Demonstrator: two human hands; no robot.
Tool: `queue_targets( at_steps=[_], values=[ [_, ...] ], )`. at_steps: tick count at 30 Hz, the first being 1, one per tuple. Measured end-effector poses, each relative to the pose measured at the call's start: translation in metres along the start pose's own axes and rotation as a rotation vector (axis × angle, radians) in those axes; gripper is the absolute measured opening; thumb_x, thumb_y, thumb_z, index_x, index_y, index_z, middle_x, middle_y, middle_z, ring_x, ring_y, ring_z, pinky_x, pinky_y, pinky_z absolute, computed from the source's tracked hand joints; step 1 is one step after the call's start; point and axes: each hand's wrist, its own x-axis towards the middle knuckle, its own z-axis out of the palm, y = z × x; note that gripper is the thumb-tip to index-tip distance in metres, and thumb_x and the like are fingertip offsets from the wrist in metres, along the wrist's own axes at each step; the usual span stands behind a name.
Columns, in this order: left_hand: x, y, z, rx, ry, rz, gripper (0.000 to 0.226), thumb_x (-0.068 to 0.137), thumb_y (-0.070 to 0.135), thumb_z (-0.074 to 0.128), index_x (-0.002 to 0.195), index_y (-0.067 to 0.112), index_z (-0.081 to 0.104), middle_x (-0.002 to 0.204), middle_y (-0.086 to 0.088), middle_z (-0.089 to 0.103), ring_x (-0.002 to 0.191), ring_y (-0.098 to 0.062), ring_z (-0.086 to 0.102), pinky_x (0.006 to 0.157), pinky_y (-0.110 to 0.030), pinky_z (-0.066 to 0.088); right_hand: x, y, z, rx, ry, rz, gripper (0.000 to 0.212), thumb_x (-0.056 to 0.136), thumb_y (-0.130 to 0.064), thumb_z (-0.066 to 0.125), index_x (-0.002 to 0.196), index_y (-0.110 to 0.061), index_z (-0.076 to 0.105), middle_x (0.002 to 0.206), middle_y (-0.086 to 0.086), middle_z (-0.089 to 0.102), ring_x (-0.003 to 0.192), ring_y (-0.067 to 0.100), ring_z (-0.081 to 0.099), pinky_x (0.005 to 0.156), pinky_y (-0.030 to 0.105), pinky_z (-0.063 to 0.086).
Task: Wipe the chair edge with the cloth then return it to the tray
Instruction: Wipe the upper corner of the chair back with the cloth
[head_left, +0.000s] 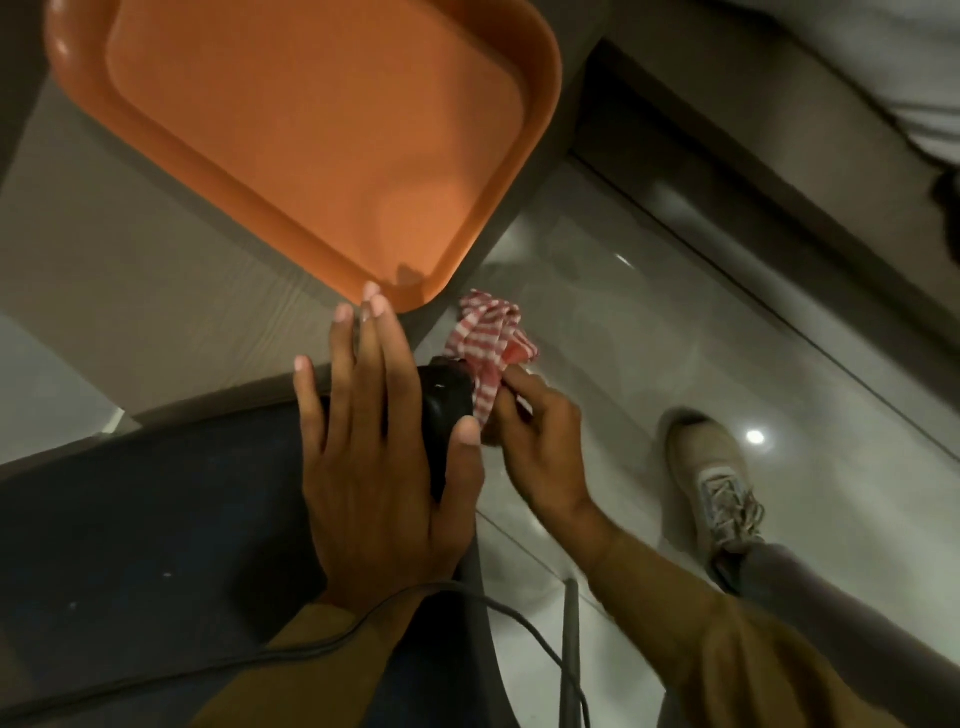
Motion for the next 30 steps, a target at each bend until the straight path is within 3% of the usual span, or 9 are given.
queue_targets(
  at_steps=[3,6,9,12,15,19,23,27,30],
  values=[
    [0.000,-0.003,0.004,0.024,-0.005,-0.009,0.083,0.109,0.056,0.011,0.170,0.001,0.022,0.181,-0.014,0.022,0.171,-0.029,0.014,0.139,-0.058,0.010,-0.022,-0.010,0.004,0.078,0.016,-0.068,0.021,0.105,-0.018,0.056,0.114,-0.016,0.075,0.101,0.011,0.073,0.094,0.029,0.073,0.077,0.049,0.064],
    [-0.001,-0.003,0.005,0.032,0.004,0.001,0.083,0.110,0.056,0.010,0.169,0.001,0.023,0.180,-0.014,0.023,0.170,-0.030,0.016,0.139,-0.058,0.010,-0.004,0.009,0.010,0.116,0.046,-0.013,0.021,0.104,-0.017,0.059,0.119,-0.015,0.074,0.107,0.014,0.072,0.101,0.035,0.072,0.081,0.059,0.062],
    [-0.001,-0.002,0.006,-0.006,-0.005,-0.002,0.081,0.109,0.053,0.015,0.170,0.000,0.021,0.181,-0.013,0.021,0.171,-0.028,0.013,0.140,-0.055,0.006,0.039,0.047,0.012,0.024,0.074,0.061,0.027,0.105,-0.015,0.058,0.127,-0.009,0.073,0.114,0.018,0.076,0.103,0.036,0.075,0.082,0.058,0.065],
    [-0.001,-0.001,0.002,-0.032,-0.018,-0.008,0.079,0.107,0.048,0.021,0.169,0.000,0.022,0.181,-0.013,0.020,0.171,-0.028,0.012,0.140,-0.053,0.003,0.094,0.080,0.017,-0.019,0.090,0.208,0.028,0.105,-0.004,0.054,0.127,0.001,0.071,0.121,0.024,0.075,0.111,0.041,0.073,0.099,0.059,0.058],
    [0.000,0.000,0.001,-0.044,-0.035,-0.006,0.079,0.106,0.047,0.024,0.169,0.000,0.022,0.181,-0.012,0.020,0.171,-0.028,0.011,0.140,-0.054,0.004,0.122,0.095,0.020,-0.092,0.113,0.281,0.028,0.102,0.000,0.055,0.124,0.001,0.073,0.125,0.023,0.074,0.122,0.041,0.067,0.115,0.050,0.049],
    [-0.001,0.001,-0.002,-0.029,-0.001,0.002,0.076,0.108,0.047,0.026,0.169,0.001,0.024,0.180,-0.010,0.025,0.170,-0.026,0.017,0.139,-0.058,0.012,0.098,0.077,0.014,-0.095,0.098,0.136,0.029,0.098,-0.002,0.054,0.117,0.002,0.075,0.116,0.026,0.077,0.113,0.038,0.071,0.107,0.052,0.055],
    [-0.001,-0.001,0.001,-0.045,0.033,0.002,0.076,0.110,0.050,0.023,0.170,0.003,0.025,0.179,-0.009,0.029,0.170,-0.025,0.019,0.141,-0.051,0.007,0.064,0.041,0.010,0.012,0.050,0.194,0.028,0.104,0.000,0.048,0.116,0.004,0.073,0.109,0.030,0.076,0.101,0.049,0.073,0.089,0.064,0.060],
    [-0.002,-0.006,0.008,-0.050,0.053,0.008,0.080,0.111,0.059,0.020,0.172,0.008,0.019,0.181,-0.006,0.025,0.170,-0.020,0.018,0.141,-0.051,0.008,0.027,-0.005,0.007,0.028,0.015,0.160,0.028,0.104,-0.007,0.051,0.112,-0.008,0.077,0.107,0.017,0.080,0.102,0.036,0.076,0.093,0.055,0.062],
    [-0.003,-0.006,0.007,-0.018,0.000,-0.003,0.084,0.109,0.062,0.025,0.173,0.010,0.013,0.182,-0.005,0.021,0.170,-0.020,0.016,0.141,-0.051,0.007,0.010,-0.031,-0.002,0.048,-0.037,0.142,0.025,0.104,-0.011,0.054,0.112,-0.016,0.078,0.107,0.006,0.081,0.104,0.023,0.076,0.092,0.035,0.064]
  ],
)
